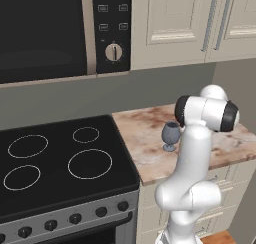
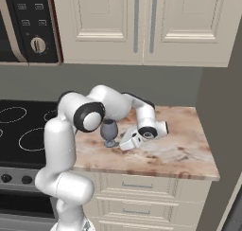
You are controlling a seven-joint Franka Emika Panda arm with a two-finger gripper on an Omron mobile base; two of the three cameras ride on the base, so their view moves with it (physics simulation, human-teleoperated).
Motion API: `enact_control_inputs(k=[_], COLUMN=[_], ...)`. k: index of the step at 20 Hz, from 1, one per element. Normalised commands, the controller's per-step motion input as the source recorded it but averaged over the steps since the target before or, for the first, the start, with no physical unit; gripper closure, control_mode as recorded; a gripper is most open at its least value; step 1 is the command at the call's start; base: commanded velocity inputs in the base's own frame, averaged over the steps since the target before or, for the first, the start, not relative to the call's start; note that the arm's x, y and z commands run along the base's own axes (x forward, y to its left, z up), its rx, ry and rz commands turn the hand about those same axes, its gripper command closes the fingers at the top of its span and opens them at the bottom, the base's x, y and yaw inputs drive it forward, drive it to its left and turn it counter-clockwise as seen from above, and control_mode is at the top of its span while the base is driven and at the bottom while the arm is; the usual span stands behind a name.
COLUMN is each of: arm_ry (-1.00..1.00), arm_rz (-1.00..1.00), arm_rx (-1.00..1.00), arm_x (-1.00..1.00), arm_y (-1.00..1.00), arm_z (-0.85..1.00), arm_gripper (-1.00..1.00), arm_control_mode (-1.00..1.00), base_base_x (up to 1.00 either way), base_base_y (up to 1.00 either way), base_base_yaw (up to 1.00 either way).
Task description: Retrieve the wine glasses from the counter and place one next to each plate.
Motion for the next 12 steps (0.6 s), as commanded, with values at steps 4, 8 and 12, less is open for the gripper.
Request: enact_control_inputs(k=[4, 8, 12], arm_ry=[-0.01, -0.05, -0.01], arm_rz=[0.00, 0.00, 0.00], arm_rx=[0.00, 0.00, 0.00], arm_x=[0.13, 0.11, 0.19], arm_y=[0.08, 0.11, 0.15], arm_z=[-0.22, -0.22, -0.17], arm_gripper=[-1.00, -1.00, -1.00], arm_control_mode=[-1.00, -1.00, -1.00], base_base_x=[0.00, 0.00, 0.00], base_base_y=[0.00, 0.00, 0.00], base_base_yaw=[0.00, 0.00, 0.00])
